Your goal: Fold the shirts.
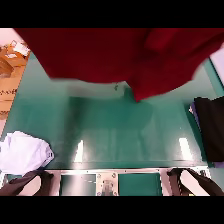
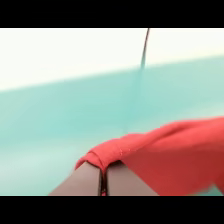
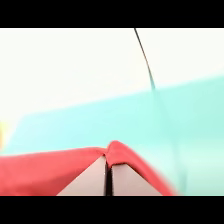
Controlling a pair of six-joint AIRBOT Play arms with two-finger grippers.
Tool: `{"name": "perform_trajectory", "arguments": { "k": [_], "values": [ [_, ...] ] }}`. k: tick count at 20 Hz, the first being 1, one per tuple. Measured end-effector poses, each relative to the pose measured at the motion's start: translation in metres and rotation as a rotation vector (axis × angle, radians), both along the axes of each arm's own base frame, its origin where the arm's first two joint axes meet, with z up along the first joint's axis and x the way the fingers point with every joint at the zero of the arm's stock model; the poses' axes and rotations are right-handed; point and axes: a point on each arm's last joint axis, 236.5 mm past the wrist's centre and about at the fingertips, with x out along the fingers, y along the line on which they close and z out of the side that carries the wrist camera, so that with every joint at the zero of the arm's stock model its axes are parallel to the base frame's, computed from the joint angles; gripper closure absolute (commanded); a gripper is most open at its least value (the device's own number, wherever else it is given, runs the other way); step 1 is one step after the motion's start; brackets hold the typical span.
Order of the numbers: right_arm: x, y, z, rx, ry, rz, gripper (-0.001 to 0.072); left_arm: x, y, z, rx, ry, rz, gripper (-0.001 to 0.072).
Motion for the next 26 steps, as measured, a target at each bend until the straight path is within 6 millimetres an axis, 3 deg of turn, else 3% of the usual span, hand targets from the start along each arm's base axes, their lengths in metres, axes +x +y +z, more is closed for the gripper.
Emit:
{"name": "perform_trajectory", "arguments": {
  "k": [2,3,5,7,10,13,15,17,19,22,24,26],
  "values": [
    [-0.048,0.016,0.066,-0.028,-0.187,-0.023,0.0691,-0.058,-0.010,0.067,0.012,-0.195,0.006,0.0685],
    [-0.070,0.023,0.088,-0.037,-0.258,-0.033,0.0692,-0.088,-0.014,0.092,0.021,-0.276,0.009,0.0686],
    [-0.109,0.033,0.121,-0.060,-0.376,-0.058,0.0692,-0.136,-0.023,0.124,0.030,-0.394,0.007,0.0685],
    [-0.135,0.039,0.138,-0.079,-0.445,-0.081,0.0691,-0.158,-0.026,0.135,0.038,-0.440,0.009,0.0685],
    [-0.140,0.033,0.143,-0.100,-0.463,-0.119,0.0692,-0.151,-0.022,0.128,0.036,-0.418,0.021,0.0685],
    [-0.112,0.019,0.126,-0.081,-0.399,-0.131,0.0692,-0.097,-0.014,0.089,0.006,-0.271,0.020,0.0685],
    [-0.069,0.000,0.090,-0.051,-0.284,-0.138,0.0692,-0.048,-0.014,0.048,-0.031,-0.130,-0.019,0.0685],
    [-0.017,-0.016,0.035,-0.013,-0.136,-0.123,0.0692,0.005,-0.022,-0.012,-0.075,0.046,-0.095,0.0685],
    [0.037,-0.026,-0.042,0.023,0.040,-0.092,0.0692,0.054,-0.031,-0.081,-0.130,0.220,-0.172,0.0685],
    [0.108,-0.034,-0.183,0.080,0.305,-0.067,0.0693,0.112,-0.046,-0.206,-0.202,0.491,-0.247,0.0685],
    [0.141,-0.036,-0.278,0.125,0.471,-0.063,0.0694,0.140,-0.058,-0.280,-0.250,0.621,-0.264,0.0685],
    [0.162,-0.035,-0.360,0.186,0.614,-0.060,0.0694,0.158,-0.065,-0.348,-0.290,0.738,-0.257,0.0686]
  ]
}}
